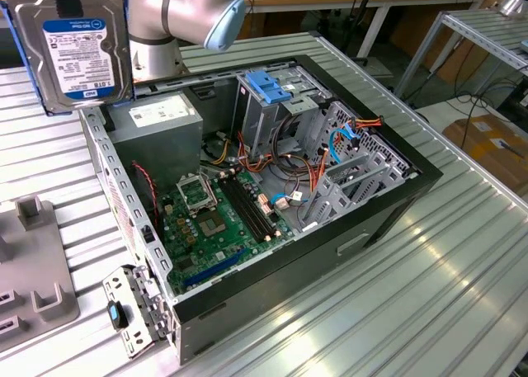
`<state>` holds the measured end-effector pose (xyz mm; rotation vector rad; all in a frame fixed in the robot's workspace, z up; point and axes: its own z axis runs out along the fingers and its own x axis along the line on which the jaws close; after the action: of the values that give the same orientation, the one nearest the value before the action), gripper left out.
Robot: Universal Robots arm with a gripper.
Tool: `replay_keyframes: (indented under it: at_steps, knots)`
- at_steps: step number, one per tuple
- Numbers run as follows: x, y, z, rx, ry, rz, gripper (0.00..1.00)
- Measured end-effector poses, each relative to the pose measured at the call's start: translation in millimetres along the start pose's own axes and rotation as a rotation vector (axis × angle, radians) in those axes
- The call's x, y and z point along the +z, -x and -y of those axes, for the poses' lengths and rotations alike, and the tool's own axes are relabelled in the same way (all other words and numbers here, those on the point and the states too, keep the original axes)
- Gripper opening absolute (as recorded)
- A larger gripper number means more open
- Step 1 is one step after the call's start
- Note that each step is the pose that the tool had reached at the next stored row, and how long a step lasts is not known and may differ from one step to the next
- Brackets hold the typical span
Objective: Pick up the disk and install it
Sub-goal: 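Pick up the disk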
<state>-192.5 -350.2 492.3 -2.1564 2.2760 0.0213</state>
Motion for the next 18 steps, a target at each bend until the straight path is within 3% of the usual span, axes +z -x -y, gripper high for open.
replay_keyframes:
  at_steps: [1, 4, 7, 15, 18]
  knots:
    - [-0.1, 0.4, 7.3, 0.0, 0.0001, 0.0, 0.35]
    - [-0.1, 1.1, 20.8, 0.0, 0.0, 0.0, 0.35]
    - [-0.1, 1.6, 29.8, 0.0, 0.0001, 0.0, 0.35]
    - [-0.2, 2.7, 49.0, 0.0, 0.0001, 0.0, 0.35]
    - [-0.2, 2.7, 50.3, 0.0, -0.0001, 0.0001, 0.35]
